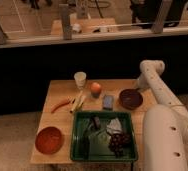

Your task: Place eraser in paper cup

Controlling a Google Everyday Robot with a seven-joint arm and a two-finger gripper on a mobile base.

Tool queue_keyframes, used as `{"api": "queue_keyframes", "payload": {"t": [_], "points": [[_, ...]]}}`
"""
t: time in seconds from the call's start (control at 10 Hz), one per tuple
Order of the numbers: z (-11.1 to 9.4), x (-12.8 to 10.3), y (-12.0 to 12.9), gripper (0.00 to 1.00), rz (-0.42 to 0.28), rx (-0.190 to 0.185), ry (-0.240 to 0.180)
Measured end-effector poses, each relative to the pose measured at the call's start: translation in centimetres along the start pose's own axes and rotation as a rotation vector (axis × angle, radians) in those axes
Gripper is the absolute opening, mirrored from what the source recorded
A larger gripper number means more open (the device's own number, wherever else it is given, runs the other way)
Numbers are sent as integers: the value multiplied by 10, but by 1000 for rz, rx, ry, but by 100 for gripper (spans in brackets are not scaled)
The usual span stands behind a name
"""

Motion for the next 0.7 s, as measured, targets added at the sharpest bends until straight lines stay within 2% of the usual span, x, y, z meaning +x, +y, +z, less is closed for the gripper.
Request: {"api": "queue_keyframes", "payload": {"t": [0.7], "points": [[-2, 0, 0, 0, 0, 0, 0]]}}
